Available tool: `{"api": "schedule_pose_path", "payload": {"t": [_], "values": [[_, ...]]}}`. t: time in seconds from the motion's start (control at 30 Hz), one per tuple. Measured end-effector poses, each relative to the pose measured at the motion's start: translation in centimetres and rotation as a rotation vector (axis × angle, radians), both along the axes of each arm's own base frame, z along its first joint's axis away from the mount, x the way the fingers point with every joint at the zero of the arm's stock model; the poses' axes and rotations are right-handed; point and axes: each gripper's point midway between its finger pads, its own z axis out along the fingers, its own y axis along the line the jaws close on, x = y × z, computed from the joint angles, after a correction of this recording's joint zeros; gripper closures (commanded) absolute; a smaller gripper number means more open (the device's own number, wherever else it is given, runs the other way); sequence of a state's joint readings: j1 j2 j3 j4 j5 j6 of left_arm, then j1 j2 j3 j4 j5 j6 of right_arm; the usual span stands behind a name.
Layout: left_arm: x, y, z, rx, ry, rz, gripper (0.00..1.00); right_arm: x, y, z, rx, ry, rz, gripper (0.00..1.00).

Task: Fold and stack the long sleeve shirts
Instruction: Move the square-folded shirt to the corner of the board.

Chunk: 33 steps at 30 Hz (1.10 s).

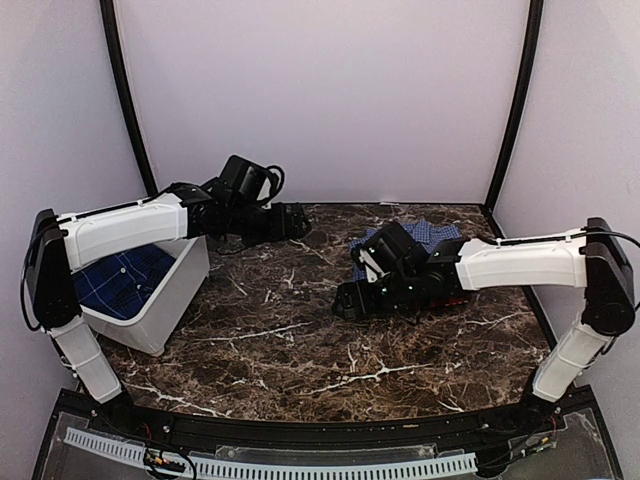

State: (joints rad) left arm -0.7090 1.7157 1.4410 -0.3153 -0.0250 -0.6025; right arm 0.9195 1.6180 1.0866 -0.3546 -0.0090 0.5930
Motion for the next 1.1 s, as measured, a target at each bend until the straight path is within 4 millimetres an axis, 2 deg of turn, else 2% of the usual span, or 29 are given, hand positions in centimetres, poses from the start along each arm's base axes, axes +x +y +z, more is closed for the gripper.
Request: {"api": "schedule_pose_path", "payload": {"t": [0.23, 0.6, 0.8, 1.1], "values": [[-0.6, 1.6, 1.1, 0.001, -0.029, 0.029, 0.01, -0.4, 1.2, -2.8, -0.010, 0.072, -0.016, 0.01], [-0.8, 3.3, 1.7, 0.007, -0.050, 0.049, 0.01, 0.8, 1.3, -6.4, -0.042, 0.133, -0.086, 0.01], [-0.8, 4.0, 1.8, 0.010, -0.056, 0.059, 0.01, 2.9, 0.0, -6.8, -0.033, 0.134, -0.151, 0.01], [-1.0, 4.3, 1.9, 0.011, -0.059, 0.059, 0.01, 7.3, -3.3, -6.9, -0.015, 0.112, -0.231, 0.01]]}}
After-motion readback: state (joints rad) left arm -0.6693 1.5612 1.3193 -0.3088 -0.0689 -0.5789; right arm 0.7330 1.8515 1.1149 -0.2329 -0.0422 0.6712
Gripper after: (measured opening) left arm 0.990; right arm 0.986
